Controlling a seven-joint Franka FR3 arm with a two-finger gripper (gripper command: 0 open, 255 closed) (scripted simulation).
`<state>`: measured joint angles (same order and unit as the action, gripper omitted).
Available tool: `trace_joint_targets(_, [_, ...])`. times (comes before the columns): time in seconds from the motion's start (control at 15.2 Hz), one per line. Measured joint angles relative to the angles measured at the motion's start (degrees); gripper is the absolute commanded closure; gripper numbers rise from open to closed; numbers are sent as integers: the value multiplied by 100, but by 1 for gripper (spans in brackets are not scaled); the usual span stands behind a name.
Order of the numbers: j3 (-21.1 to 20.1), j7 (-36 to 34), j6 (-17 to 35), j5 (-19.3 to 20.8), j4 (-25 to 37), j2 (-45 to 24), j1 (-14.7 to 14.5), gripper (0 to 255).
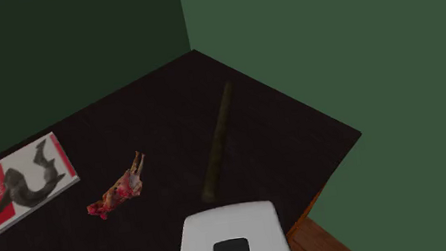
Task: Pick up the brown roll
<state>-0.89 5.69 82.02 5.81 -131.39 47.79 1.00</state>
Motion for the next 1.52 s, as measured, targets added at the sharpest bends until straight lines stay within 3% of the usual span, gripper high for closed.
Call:
trace_joint_targets(0.26, [-2, -256, 283, -14, 92, -397, 126, 0])
trace_joint_targets(0.73, [29, -1081, 998, -32, 847, -1910, 506, 0])
trace_joint_targets(1.52, [328, -2313, 1479, -88, 2825, -4420, 1036, 0])
